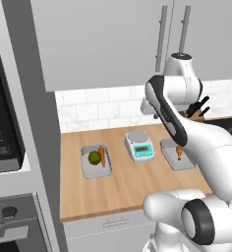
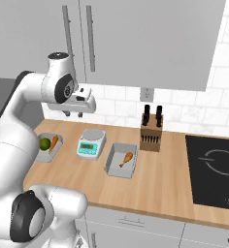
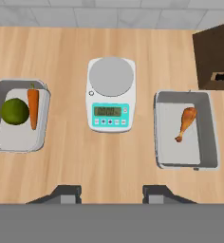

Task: Take the meat container that has the chicken drumstick and place it on the second highest rack of the freezer. Then take the vegetable container that has the lime and carrot and place it on the highest rack of the freezer.

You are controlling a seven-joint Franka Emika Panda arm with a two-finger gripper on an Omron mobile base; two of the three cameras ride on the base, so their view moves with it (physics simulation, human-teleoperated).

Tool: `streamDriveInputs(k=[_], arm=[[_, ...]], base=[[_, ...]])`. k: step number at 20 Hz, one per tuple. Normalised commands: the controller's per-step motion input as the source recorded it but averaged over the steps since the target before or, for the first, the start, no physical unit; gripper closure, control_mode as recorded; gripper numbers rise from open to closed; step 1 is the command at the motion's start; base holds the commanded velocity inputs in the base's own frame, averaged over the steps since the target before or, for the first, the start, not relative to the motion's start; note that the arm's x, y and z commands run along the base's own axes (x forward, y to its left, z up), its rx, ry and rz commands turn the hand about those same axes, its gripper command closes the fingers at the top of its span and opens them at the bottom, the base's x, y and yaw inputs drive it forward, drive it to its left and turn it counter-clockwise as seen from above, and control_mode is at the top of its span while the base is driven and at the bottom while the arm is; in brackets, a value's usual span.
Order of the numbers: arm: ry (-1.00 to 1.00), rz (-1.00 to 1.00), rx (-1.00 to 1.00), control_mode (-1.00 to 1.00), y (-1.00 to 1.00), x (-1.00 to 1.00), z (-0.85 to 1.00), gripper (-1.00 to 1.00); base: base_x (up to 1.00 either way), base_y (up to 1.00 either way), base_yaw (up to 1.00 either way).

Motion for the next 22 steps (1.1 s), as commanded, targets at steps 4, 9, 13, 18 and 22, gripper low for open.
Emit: streamDriveInputs(k=[4, 9, 13, 18, 22], arm=[[0.0, -0.13, 0.05, -1.0, 0.0, -0.21, -0.04, -1.0], [0.08, -0.59, 0.31, -1.0, -0.08, -0.66, -0.03, -1.0], [0.17, -0.7, 0.21, -1.0, -0.37, -0.61, -0.28, -1.0], [0.23, -0.63, 0.16, -1.0, -0.6, -0.63, -0.58, -1.0], [0.26, -0.39, 0.06, -1.0, -1.0, -0.54, -0.76, -1.0]], base=[[0.0, 0.0, 0.0], [0.0, 0.0, 0.0], [0.0, 0.0, 0.0], [0.0, 0.0, 0.0], [0.0, 0.0, 0.0]])
